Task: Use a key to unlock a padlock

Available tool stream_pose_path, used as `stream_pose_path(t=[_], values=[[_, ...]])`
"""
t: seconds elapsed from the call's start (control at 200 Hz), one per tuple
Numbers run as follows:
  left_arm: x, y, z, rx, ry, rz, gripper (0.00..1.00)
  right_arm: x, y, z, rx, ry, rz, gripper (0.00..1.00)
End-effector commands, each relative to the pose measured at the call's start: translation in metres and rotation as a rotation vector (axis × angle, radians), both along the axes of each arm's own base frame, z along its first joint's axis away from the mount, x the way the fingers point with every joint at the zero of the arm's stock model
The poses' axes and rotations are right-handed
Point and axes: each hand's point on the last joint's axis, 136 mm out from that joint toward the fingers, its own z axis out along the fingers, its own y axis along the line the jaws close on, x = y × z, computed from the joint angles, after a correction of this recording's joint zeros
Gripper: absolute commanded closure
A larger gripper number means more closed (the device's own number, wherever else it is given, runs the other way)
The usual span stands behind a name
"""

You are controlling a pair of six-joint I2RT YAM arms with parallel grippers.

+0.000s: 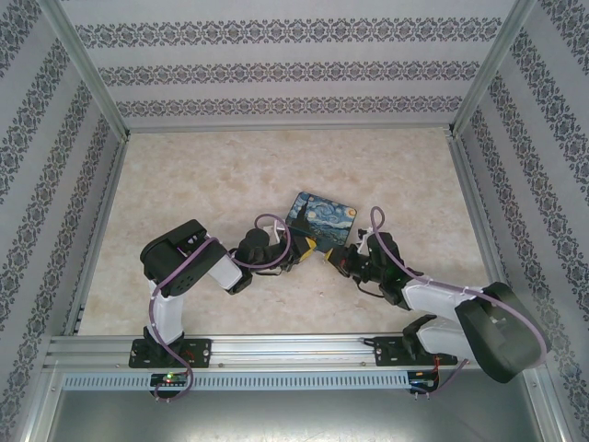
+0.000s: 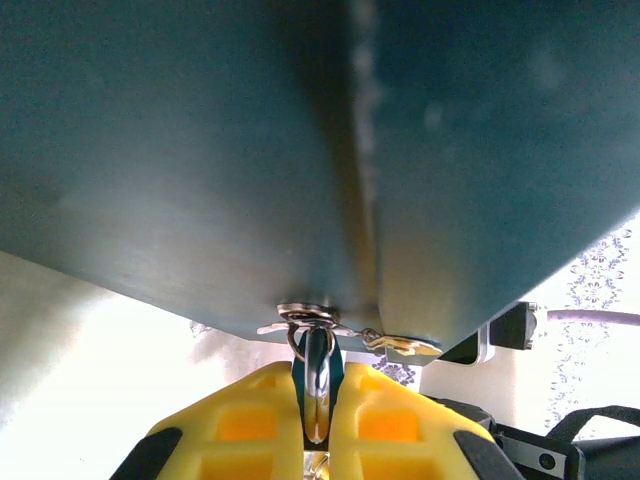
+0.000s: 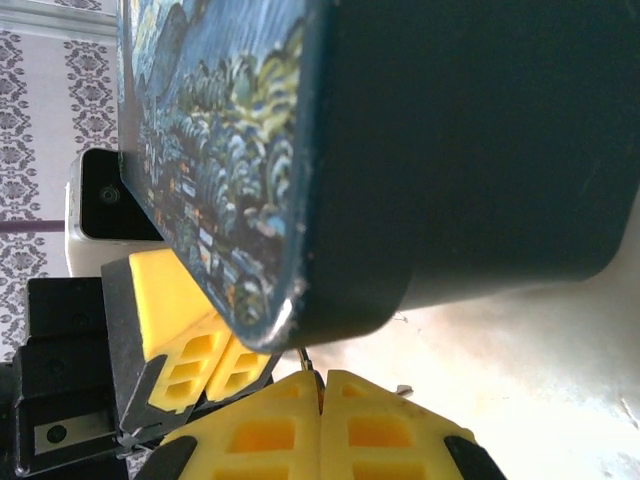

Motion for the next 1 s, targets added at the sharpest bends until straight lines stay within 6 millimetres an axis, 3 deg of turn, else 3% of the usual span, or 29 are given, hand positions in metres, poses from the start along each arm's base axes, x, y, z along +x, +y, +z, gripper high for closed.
stream_pose_path(t=[0.0,0.994], values=[[0.0046,-0.0021,0.0295,-0.082,-0.073,-0.006,1.00,0.0120,0.0071,0.0139,0.021,-0.044,-0.013,1.00],[0.0012,0.0013,0.0205,-0.055,-0.065,-0.007,1.00,0.0197,0.0080,0.0166,0.021,-0.050,-0.018,1.00]])
